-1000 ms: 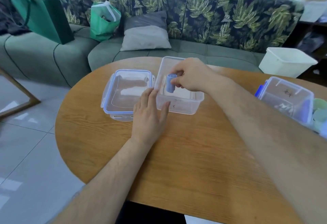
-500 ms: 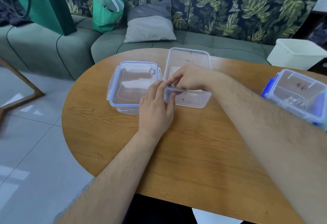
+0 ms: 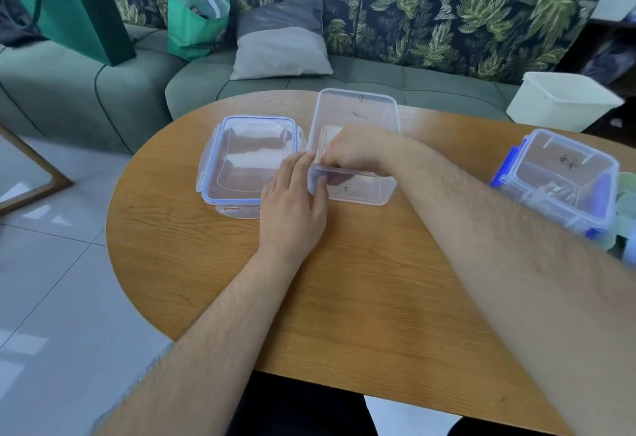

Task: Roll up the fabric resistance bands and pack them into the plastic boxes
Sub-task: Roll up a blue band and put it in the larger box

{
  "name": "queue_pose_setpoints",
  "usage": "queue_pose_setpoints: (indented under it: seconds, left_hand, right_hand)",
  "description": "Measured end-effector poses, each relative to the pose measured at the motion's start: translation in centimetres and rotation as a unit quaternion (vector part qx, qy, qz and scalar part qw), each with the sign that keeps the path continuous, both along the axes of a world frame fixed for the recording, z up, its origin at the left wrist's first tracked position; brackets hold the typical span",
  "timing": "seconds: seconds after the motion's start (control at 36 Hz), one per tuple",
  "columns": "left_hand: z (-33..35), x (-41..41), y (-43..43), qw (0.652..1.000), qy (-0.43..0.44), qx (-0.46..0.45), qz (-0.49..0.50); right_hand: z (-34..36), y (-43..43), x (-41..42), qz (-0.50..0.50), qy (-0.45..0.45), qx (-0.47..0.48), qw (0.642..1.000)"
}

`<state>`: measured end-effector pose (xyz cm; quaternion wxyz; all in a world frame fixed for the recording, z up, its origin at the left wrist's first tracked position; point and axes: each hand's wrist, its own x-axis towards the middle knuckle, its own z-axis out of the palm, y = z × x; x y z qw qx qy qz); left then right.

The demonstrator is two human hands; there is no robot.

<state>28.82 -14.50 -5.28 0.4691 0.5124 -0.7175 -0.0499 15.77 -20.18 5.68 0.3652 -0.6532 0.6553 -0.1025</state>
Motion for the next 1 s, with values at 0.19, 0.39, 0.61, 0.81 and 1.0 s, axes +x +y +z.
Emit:
queue_pose_setpoints:
  seconds: [0.19, 0.39, 0.61, 0.81, 1.0]
  left_hand:
    - [0.3, 0.1, 0.1, 1.000, 0.014, 0.017, -0.005]
    - [0.5, 0.1, 0.3, 0.999, 0.022, 0.026, -0.012]
    - [0.4, 0.2, 0.3, 1.000, 0.007, 0.017, -0.004]
    - [1.5, -1.1, 2.4, 0.997, -0.024, -0.075, -0.001]
    - [2.5, -7.8, 6.5, 0.982, 0.030, -0.026, -0.183]
  right_hand:
    - [-0.2, 0.2, 0.1, -0.061, -0.033, 0.015, 0.997]
    - [-0.7, -0.1, 0.3, -0.078, -0.036, 0.003, 0.996]
    - [-0.5, 1.0, -0.8, -0.034, 0.077, -0.110, 0.990]
    - [-0.3, 6.2, -2.5, -0.112, -0.010, -0.277, 0.954]
    - [-3.3, 15.8, -7.3, -0.208, -0.060, -0.328, 0.920]
